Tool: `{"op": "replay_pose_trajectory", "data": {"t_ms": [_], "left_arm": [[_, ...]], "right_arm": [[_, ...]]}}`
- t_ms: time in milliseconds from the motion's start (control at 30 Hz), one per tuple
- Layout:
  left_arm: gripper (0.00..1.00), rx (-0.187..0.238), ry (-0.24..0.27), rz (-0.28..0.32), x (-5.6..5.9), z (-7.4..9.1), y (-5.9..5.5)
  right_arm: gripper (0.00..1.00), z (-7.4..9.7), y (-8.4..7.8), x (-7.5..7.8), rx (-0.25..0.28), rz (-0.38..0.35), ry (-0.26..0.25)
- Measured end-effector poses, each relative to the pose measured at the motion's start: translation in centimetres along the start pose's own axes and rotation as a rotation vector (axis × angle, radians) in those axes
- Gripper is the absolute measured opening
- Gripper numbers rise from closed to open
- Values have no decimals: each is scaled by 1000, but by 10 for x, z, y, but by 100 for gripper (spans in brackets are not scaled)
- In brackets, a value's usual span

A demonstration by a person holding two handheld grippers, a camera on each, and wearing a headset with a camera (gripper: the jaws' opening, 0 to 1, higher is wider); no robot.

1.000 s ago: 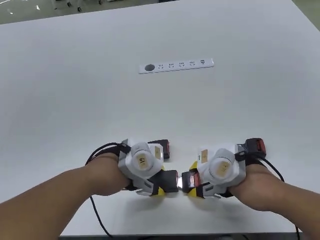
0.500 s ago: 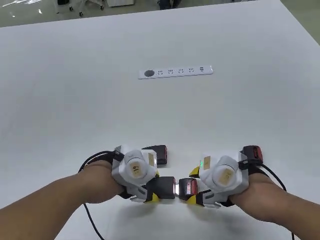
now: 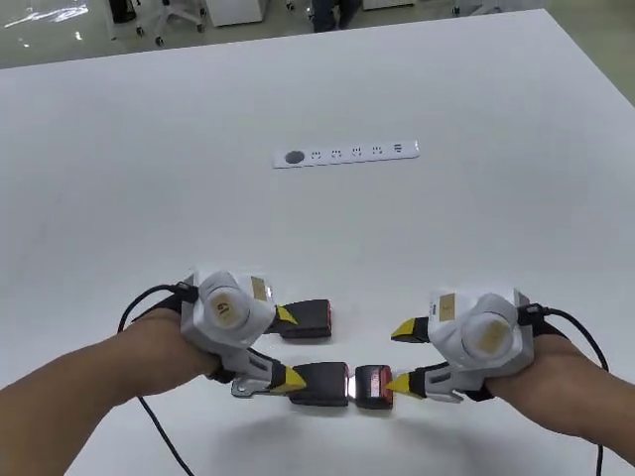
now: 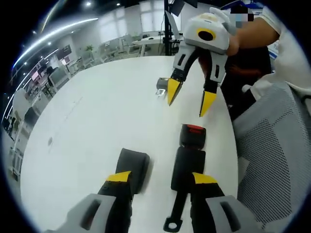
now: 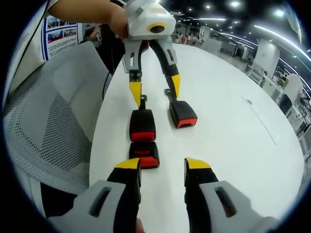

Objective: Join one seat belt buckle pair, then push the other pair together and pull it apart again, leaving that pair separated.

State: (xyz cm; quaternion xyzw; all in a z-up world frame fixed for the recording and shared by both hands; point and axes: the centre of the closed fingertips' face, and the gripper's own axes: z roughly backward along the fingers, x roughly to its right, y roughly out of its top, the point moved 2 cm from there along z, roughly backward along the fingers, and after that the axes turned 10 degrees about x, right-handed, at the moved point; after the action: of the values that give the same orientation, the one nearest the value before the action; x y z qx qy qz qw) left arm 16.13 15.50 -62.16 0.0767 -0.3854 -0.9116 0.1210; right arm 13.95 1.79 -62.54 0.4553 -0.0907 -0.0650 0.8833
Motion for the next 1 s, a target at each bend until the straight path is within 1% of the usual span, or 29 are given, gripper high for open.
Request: {"op": "replay_pose_trajectory", "data": {"t_ms": [100,133,200,233,267,300,333,367,433,500,533,600,633,700,767,800,833,900,933,967,1000], "left_arm": [[48,0,9,-9,-10,-7,6],[48,-14,2,-39,-20,-9,2],[50,-30,-9,-57,-23,-13,3],[50,-37,-12,-59,-26,-15,3],[50,-45,-14,-61,-27,-15,3],[50,-56,-21,-70,-30,-16,2],[50,-59,-23,-72,-31,-16,1],[50,-61,-24,-71,-34,-17,0],[49,-69,-17,-69,-41,-18,-4],[48,-75,-10,-62,-45,-20,-8],[48,-80,-15,-61,-41,-20,-7],[47,-99,-22,-63,-40,-22,-11],[47,-113,-26,-48,-40,-24,-14],[48,-126,-41,-33,-40,-26,-19],[47,-132,-43,-46,-42,-28,-22],[46,-136,-48,-46,-41,-28,-22],[45,-140,-53,-50,-41,-29,-23],[43,-145,-59,-58,-43,-31,-24],[41,-152,-61,-65,-45,-32,-26],[37,-161,-56,-77,-47,-33,-26],[36,-166,-59,-98,-50,-35,-29]], "right_arm": [[36,9,-9,13,-7,2,-13],[37,12,-12,15,-9,5,-10],[39,19,-20,24,-25,19,-16],[39,23,-27,31,-34,16,-19],[39,26,-30,35,-40,15,-25],[39,31,-33,39,-45,15,-30],[39,36,-38,45,-52,13,-42],[39,40,-43,49,-58,8,-47],[38,47,-56,58,-83,2,-60],[38,54,-69,66,-104,-9,-73],[38,57,-73,69,-111,-14,-77],[39,62,-83,75,-113,-28,-81],[39,66,-83,76,-115,-31,-83],[41,72,-91,81,-128,-31,-90],[41,76,-98,86,-143,-27,-92],[40,77,-101,88,-152,-26,-88],[40,78,-104,89,-169,-16,-84],[38,76,-109,90,-181,-17,-70],[36,74,-111,87,-183,-25,-50],[36,74,-110,86,-190,-18,-48],[36,73,-111,85,-203,-8,-44]]}}
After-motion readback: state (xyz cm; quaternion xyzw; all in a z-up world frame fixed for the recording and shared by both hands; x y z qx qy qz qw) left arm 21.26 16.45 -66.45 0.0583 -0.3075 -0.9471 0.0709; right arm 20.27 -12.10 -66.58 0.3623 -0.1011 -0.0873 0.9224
